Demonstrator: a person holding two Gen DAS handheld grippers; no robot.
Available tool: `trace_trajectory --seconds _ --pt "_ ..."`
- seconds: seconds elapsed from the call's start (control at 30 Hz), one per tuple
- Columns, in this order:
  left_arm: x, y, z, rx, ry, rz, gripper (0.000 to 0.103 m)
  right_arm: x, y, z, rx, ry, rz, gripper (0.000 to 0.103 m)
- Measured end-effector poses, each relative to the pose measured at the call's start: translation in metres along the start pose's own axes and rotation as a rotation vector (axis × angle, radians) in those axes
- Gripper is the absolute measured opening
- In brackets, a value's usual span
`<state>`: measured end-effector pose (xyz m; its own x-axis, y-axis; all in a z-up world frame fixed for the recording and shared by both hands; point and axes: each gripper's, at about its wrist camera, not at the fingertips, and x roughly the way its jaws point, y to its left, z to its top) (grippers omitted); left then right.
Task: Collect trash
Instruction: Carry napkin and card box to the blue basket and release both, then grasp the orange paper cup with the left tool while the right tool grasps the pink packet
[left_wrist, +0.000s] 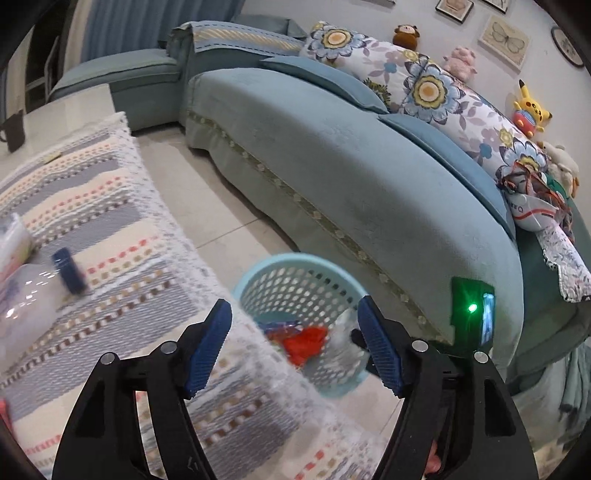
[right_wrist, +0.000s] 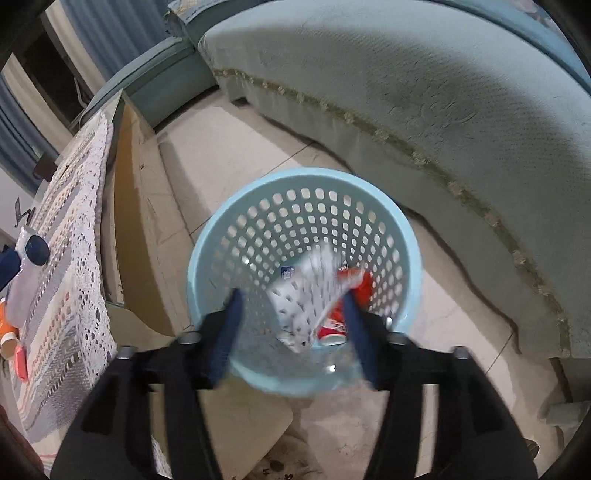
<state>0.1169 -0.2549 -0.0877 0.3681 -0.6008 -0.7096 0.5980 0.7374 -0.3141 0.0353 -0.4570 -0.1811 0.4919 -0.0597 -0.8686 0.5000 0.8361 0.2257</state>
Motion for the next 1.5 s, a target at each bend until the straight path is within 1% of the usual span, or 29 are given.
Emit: trace_trajectory --seconds 0.1,0.2,0.37,0.4,0.5,0.53,0.63,0.67,0.73,0.8,0.83,0.9,0.93,1.03,1.13,1.23,1.3,1.37,1.4,1.5 --pt "-0.017 0.012 -0.003 -0.021 -0.012 0.019 0.073 -0.013 0.003 0.000 -0.003 -0.017 0.013 0.060" --pt "-0.040 0.027 -0.009 -0.048 -0.036 0.039 0.073 -0.034 0.017 0.002 -0.040 -0.056 0.020 0.060" --pt "-0.094 0.055 -0.016 -0.089 -0.113 0.099 0.073 -0.083 0.065 0.005 -0.140 -0.152 0.094 0.061" --pt "-0.105 0.061 -0.017 -0.098 -0.129 0.116 0.074 -0.095 0.080 0.006 -0.168 -0.175 0.116 0.061" --pt "-0.145 0.089 -0.020 -0.139 -0.184 0.206 0.077 -0.123 0.128 0.006 -0.254 -0.229 0.186 0.067" --pt "-0.161 0.103 -0.021 -0.160 -0.205 0.249 0.079 -0.129 0.143 0.005 -0.281 -0.243 0.203 0.068" --pt "-0.196 0.141 -0.025 -0.222 -0.246 0.332 0.082 -0.140 0.193 -0.001 -0.364 -0.268 0.264 0.069" --pt "-0.205 0.151 -0.026 -0.240 -0.252 0.350 0.082 -0.140 0.210 -0.005 -0.392 -0.265 0.281 0.070" --pt "-0.227 0.183 -0.030 -0.304 -0.274 0.420 0.082 -0.137 0.238 -0.010 -0.442 -0.254 0.296 0.071" --pt "-0.242 0.213 -0.035 -0.366 -0.285 0.476 0.086 -0.130 0.267 -0.019 -0.485 -0.229 0.312 0.071" --pt "-0.248 0.231 -0.038 -0.402 -0.278 0.512 0.086 -0.126 0.281 -0.026 -0.507 -0.209 0.336 0.071" --pt "-0.252 0.260 -0.045 -0.457 -0.255 0.567 0.086 -0.118 0.306 -0.045 -0.555 -0.181 0.357 0.071" --pt "-0.251 0.277 -0.050 -0.486 -0.241 0.571 0.085 -0.112 0.318 -0.054 -0.575 -0.162 0.362 0.071" --pt "-0.239 0.308 -0.064 -0.560 -0.212 0.565 0.083 -0.096 0.350 -0.082 -0.619 -0.090 0.398 0.071" --pt "-0.232 0.323 -0.072 -0.591 -0.174 0.604 0.081 -0.080 0.376 -0.107 -0.674 -0.050 0.406 0.071" --pt "-0.234 0.330 -0.068 -0.583 -0.187 0.567 0.084 -0.068 0.393 -0.123 -0.716 -0.013 0.401 0.071" --pt "-0.226 0.336 -0.070 -0.594 -0.153 0.559 0.084 -0.062 0.399 -0.130 -0.727 0.004 0.390 0.071" --pt "-0.217 0.345 -0.076 -0.617 -0.109 0.578 0.083 -0.054 0.405 -0.134 -0.726 0.023 0.382 0.071" --pt "-0.213 0.348 -0.078 -0.618 -0.103 0.580 0.084 -0.053 0.405 -0.134 -0.723 0.027 0.378 0.071" --pt "-0.214 0.349 -0.080 -0.625 -0.130 0.577 0.083 -0.046 0.411 -0.136 -0.724 0.022 0.364 0.071"
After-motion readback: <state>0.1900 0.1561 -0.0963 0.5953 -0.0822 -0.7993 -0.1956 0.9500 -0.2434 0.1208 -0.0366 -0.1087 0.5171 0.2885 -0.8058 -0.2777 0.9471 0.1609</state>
